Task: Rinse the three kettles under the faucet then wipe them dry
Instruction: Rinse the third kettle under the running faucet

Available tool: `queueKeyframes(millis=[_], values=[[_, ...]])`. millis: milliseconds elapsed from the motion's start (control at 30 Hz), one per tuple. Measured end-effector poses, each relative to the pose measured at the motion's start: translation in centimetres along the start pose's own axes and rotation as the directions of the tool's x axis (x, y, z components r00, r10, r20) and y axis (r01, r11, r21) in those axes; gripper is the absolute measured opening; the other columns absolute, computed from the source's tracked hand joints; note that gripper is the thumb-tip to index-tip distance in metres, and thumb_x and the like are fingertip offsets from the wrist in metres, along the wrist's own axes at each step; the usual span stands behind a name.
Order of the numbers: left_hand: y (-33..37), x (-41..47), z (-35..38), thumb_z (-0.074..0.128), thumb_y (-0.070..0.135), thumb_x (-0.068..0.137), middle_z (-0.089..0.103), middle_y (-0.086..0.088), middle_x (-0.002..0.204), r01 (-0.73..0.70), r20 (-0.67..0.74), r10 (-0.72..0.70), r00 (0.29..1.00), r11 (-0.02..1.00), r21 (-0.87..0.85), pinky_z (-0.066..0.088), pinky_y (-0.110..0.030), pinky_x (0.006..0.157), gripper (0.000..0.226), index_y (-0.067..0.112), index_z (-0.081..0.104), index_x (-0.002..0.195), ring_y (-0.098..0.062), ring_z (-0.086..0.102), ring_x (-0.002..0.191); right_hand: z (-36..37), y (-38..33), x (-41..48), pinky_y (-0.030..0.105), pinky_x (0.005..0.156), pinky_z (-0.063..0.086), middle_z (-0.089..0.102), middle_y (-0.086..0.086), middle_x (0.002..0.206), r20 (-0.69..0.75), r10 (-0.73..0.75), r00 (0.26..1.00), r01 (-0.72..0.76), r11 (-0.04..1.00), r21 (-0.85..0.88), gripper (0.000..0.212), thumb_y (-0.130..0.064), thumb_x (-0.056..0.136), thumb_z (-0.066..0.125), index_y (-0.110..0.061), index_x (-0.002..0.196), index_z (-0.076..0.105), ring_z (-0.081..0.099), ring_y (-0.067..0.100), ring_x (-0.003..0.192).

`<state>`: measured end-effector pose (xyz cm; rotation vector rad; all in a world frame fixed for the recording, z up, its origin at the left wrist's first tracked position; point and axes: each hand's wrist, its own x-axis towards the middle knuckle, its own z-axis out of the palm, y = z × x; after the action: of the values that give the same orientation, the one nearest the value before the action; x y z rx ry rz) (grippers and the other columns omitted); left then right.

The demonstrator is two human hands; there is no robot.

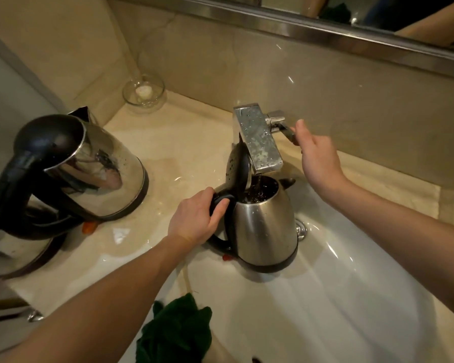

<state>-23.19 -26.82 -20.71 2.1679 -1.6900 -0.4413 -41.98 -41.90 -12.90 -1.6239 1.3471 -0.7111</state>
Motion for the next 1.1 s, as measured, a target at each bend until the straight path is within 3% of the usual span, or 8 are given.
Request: queueKeyframes(millis=[167, 333, 500, 600, 733, 800, 933, 1100], values=[[0.0, 0.0, 0.2, 0.031, 0.052, 0.095, 0.058, 0.002, 0.082, -0.011, -0.005, 0.011, 1.000, 1.000, -0.003, 0.046, -0.032, 0.066, 0.041, 0.017, 0.051, 0.098, -0.019, 0.055, 0.072, -0.5, 1.3, -0.7, 0.042, 0.102, 0.043, 0.061, 0.004, 0.131, 0.062, 0.053, 0.997, -0.055, 0.998, 0.028, 0.055, -0.052, 0.103, 0.024, -0.022, 0.133, 0.059, 0.059, 0.022, 0.113], [-0.1, 0.1, 0.3, 0.028, 0.055, 0.094, 0.058, 0.003, 0.082, -0.005, -0.018, 0.005, 1.000, 1.000, -0.002, 0.047, -0.032, 0.067, 0.043, 0.019, 0.051, 0.097, -0.016, 0.054, 0.072, 0.5, 5.0, -2.7, 0.049, 0.101, 0.046, 0.071, 0.005, 0.093, 0.094, 0.354, 0.931, -0.363, 0.926, 0.109, 0.050, -0.051, 0.102, 0.031, -0.020, 0.086, 0.066, 0.065, 0.024, 0.094], [0.1, -0.1, 0.2, 0.025, 0.055, 0.095, 0.058, 0.003, 0.080, -0.007, -0.018, 0.007, 1.000, 1.000, 0.006, 0.050, -0.039, 0.069, 0.043, 0.020, 0.050, 0.096, -0.019, 0.056, 0.072, 1.2, 4.9, -4.8, 0.046, 0.115, 0.031, 0.056, 0.005, 0.136, 0.228, 0.480, 0.847, -0.528, 0.813, 0.246, 0.067, -0.063, 0.098, 0.031, -0.013, 0.138, 0.051, 0.050, 0.022, 0.128], [1.1, -0.2, -0.1, 0.023, 0.051, 0.098, 0.059, 0.003, 0.078, 0.061, -0.009, -0.062, 0.998, 0.988, -0.139, 0.049, -0.038, 0.072, 0.044, 0.019, 0.054, 0.097, -0.020, 0.058, 0.075, 1.5, 4.7, -5.3, 0.044, 0.120, 0.019, 0.042, 0.002, 0.151, 0.269, 0.505, 0.820, -0.568, 0.778, 0.269, 0.076, -0.069, 0.094, 0.030, -0.016, 0.147, 0.040, 0.036, 0.021, 0.140], [3.4, -1.8, 0.5, 0.018, 0.056, 0.097, 0.065, 0.006, 0.081, 0.284, 0.038, -0.319, 0.947, 0.777, -0.561, 0.051, -0.035, 0.080, 0.056, 0.026, 0.064, 0.110, -0.013, 0.062, 0.077, 2.1, 3.9, -6.6, 0.044, 0.121, 0.014, 0.039, -0.002, 0.153, 0.285, 0.523, 0.803, -0.591, 0.763, 0.264, 0.083, -0.077, 0.087, 0.032, -0.022, 0.148, 0.040, 0.031, 0.020, 0.143], [3.9, -2.0, 0.6, 0.013, 0.066, 0.090, 0.065, 0.004, 0.073, 0.370, 0.070, -0.415, 0.907, 0.708, -0.601, 0.053, -0.041, 0.082, 0.063, 0.033, 0.065, 0.101, -0.014, 0.062, 0.069, 2.1, 3.4, -7.2, 0.041, 0.119, 0.015, 0.042, -0.003, 0.151, 0.281, 0.537, 0.796, -0.601, 0.756, 0.259, 0.080, -0.076, 0.088, 0.032, -0.022, 0.147, 0.041, 0.032, 0.020, 0.142], [4.5, -1.8, 0.4, 0.015, 0.074, 0.081, 0.070, 0.002, 0.085, 0.471, 0.146, -0.510, 0.848, 0.598, -0.648, 0.048, -0.047, 0.092, 0.073, 0.031, 0.069, 0.103, -0.021, 0.065, 0.085, 2.1, 3.4, -8.5, 0.038, 0.117, 0.019, 0.050, -0.003, 0.145, 0.272, 0.541, 0.796, -0.602, 0.754, 0.263, 0.078, -0.075, 0.090, 0.031, -0.022, 0.144, 0.046, 0.037, 0.018, 0.139], [5.1, -3.1, -0.7, 0.036, 0.055, 0.095, 0.066, -0.012, 0.067, 0.458, 0.105, -0.575, 0.811, 0.513, -0.726, 0.053, -0.045, 0.078, 0.059, 0.011, 0.070, 0.075, -0.028, 0.064, 0.068, 1.2, 2.5, -10.5, 0.035, 0.114, 0.030, 0.065, -0.009, 0.125, 0.247, 0.469, 0.848, -0.526, 0.803, 0.282, 0.065, -0.072, 0.092, 0.033, -0.025, 0.129, 0.060, 0.053, 0.010, 0.122]])
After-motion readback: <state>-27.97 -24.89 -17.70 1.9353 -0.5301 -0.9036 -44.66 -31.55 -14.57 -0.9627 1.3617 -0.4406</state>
